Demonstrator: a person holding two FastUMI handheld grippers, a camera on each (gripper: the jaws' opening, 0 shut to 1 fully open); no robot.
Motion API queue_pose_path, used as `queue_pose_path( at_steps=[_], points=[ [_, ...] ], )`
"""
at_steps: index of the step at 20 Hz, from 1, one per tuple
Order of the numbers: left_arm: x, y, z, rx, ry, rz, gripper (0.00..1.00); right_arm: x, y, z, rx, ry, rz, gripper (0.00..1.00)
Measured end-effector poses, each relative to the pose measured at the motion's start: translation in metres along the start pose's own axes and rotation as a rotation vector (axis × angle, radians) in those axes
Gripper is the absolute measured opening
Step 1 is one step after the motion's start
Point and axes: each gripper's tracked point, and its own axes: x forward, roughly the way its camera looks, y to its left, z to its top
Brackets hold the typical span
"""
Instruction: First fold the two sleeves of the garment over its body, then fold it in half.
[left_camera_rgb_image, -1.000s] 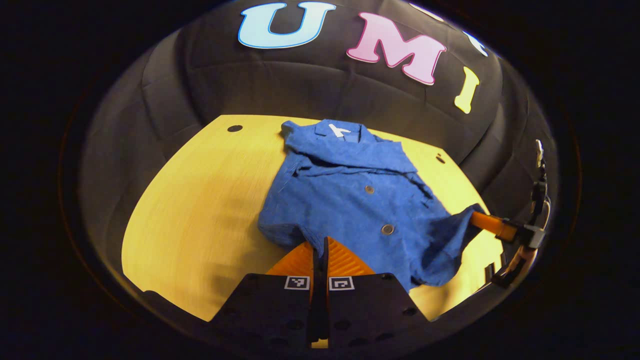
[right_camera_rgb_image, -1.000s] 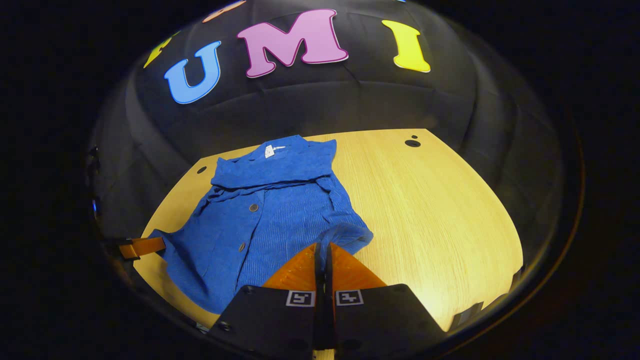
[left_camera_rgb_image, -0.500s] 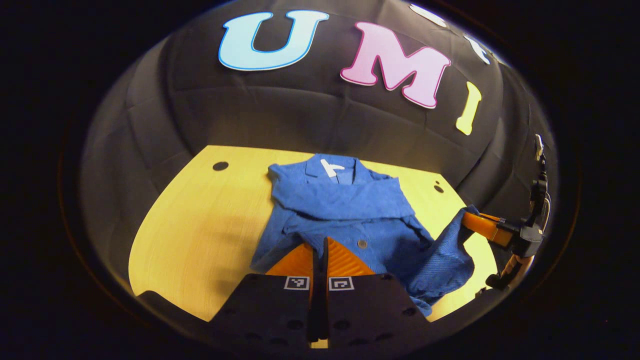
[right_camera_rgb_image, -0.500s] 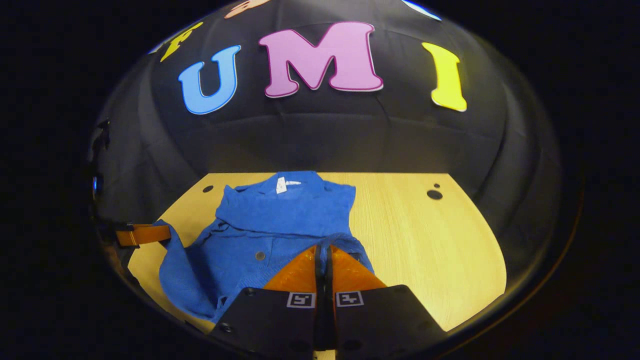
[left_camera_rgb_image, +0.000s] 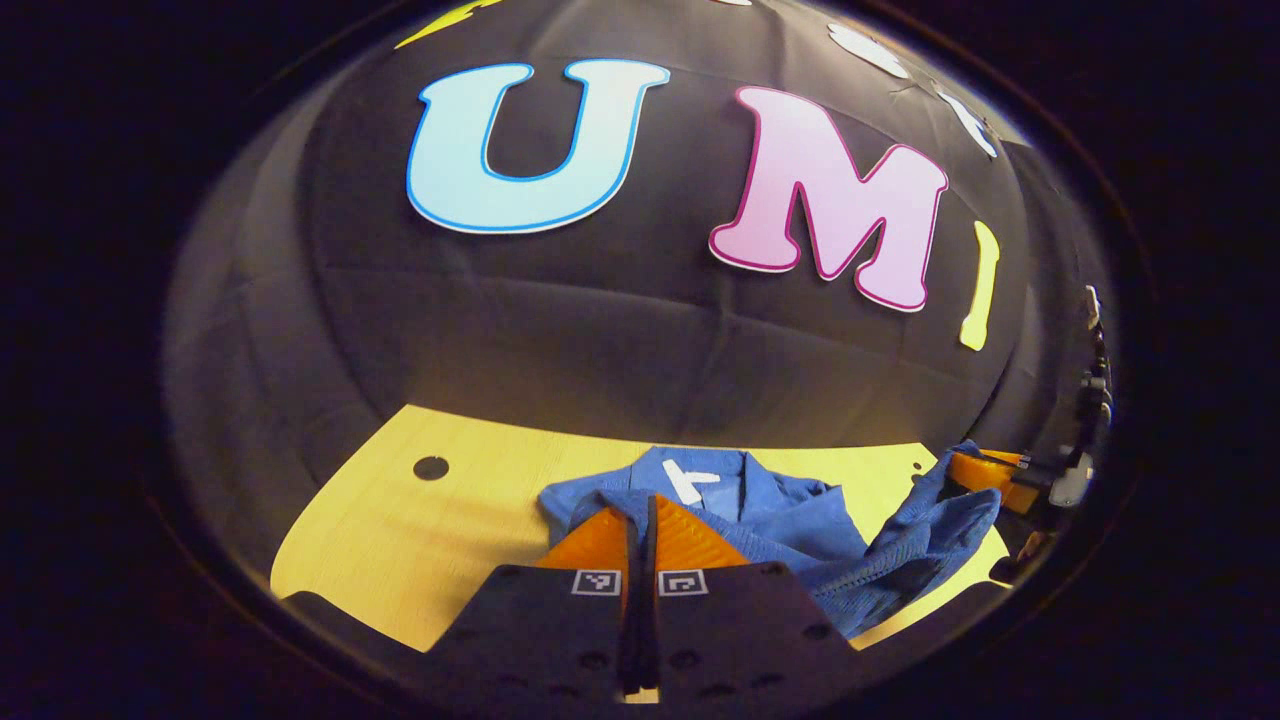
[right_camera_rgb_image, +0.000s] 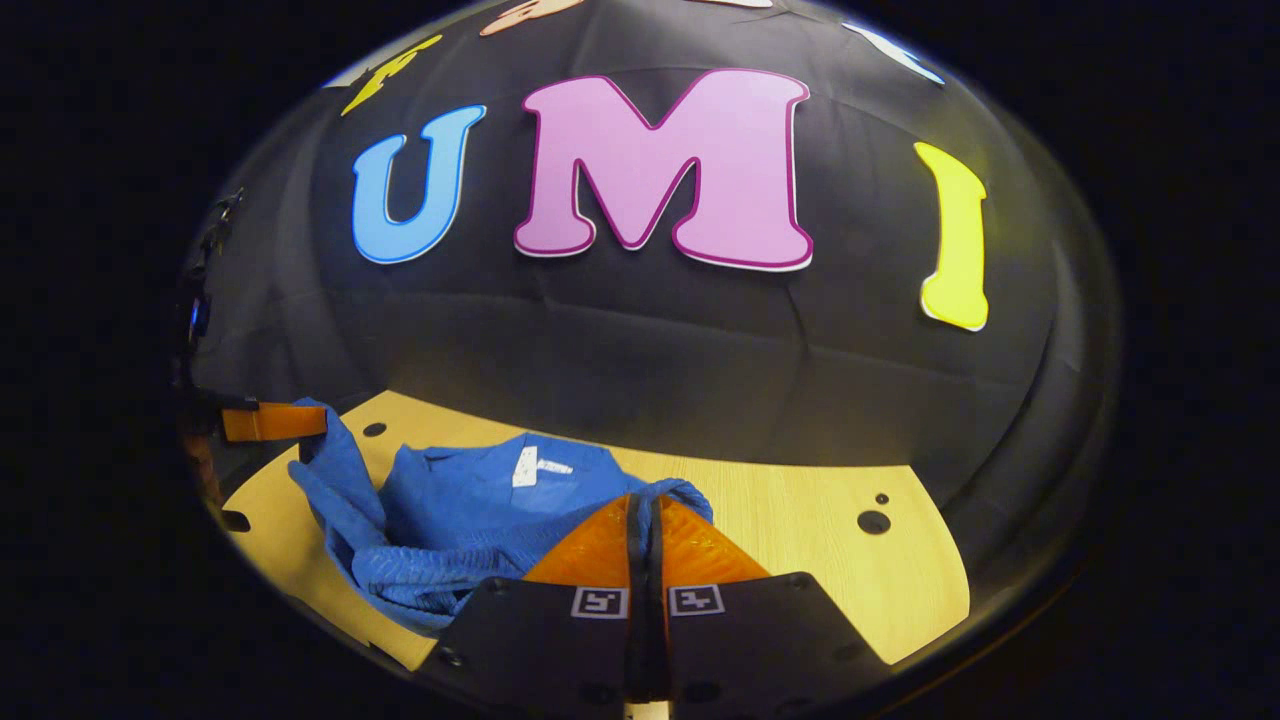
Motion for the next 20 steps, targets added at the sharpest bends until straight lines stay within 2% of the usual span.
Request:
queue_pose_path(
  at_steps=[2,3,4,7,9,10,11,13,16,17,20],
  points=[
    [0.032,0.012,0.011,0.068,-0.043,0.038,0.0,0.033,-0.007,0.011,0.023,-0.025,-0.01,0.01],
    [0.051,0.018,0.014,0.093,-0.055,0.057,0.0,0.051,-0.01,0.015,0.041,-0.033,-0.013,0.05],
    [0.068,0.026,0.016,0.103,-0.06,0.067,0.0,0.07,-0.015,0.016,0.046,-0.033,-0.023,0.01],
    [0.122,0.048,0.011,0.069,-0.099,0.091,0.0,0.12,-0.032,0.007,0.018,-0.019,-0.051,0.01],
    [0.156,0.065,-0.001,0.061,-0.128,0.121,0.0,0.15,-0.043,-0.013,0.011,0.007,-0.092,0.01],
    [0.169,0.071,-0.01,0.07,-0.116,0.136,0.0,0.16,-0.046,-0.025,0.011,0.026,-0.102,0.06],
    [0.181,0.069,-0.021,0.089,-0.097,0.137,0.0,0.166,-0.052,-0.038,0.008,0.05,-0.123,0.23],
    [0.195,0.06,-0.04,0.126,-0.042,0.105,0.14,0.175,-0.06,-0.063,-0.008,0.096,-0.146,0.51],
    [0.19,0.059,-0.043,0.169,0.003,0.154,0.82,0.171,-0.064,-0.072,-0.004,0.119,-0.152,0.92],
    [0.184,0.057,-0.043,0.171,0.017,0.165,0.84,0.167,-0.063,-0.066,-0.003,0.099,-0.157,0.97],
    [0.161,0.039,-0.029,0.125,0.0,0.123,0.86,0.142,-0.063,-0.039,0.0,0.029,-0.174,0.96]
  ],
)
